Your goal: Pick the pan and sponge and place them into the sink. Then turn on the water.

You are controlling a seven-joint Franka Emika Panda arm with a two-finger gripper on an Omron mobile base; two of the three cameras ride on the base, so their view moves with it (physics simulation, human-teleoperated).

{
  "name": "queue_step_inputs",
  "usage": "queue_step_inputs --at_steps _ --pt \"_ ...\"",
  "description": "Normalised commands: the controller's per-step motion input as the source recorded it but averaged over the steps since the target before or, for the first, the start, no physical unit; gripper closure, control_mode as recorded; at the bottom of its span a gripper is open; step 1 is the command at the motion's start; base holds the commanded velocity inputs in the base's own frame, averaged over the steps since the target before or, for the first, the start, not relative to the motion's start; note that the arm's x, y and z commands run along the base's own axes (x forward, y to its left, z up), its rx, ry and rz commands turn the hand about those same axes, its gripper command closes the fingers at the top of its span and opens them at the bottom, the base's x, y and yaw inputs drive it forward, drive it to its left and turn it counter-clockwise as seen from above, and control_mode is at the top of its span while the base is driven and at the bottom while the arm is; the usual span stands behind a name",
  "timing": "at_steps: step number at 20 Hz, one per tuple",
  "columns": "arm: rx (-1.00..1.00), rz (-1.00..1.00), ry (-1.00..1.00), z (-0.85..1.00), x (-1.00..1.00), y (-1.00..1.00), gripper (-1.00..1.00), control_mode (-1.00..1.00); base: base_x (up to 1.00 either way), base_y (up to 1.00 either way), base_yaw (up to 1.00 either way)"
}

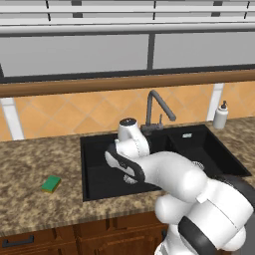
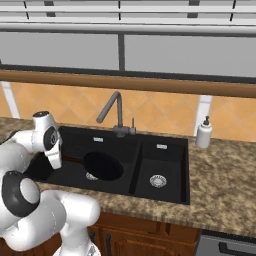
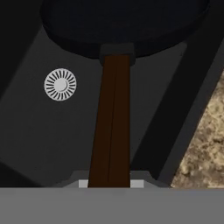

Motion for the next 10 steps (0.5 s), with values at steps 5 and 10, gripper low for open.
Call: queue_step_inputs --at_steps 5,10 --pt "-0.04 0.04 0.00 -0.25 0.37 -0.05 1.00 -1.00 0.00 0.00 0.00" --pt "-0.01 0.07 0.00 -0.33 0.38 -0.02 1.00 -1.00 0.00 0.00 0.00"
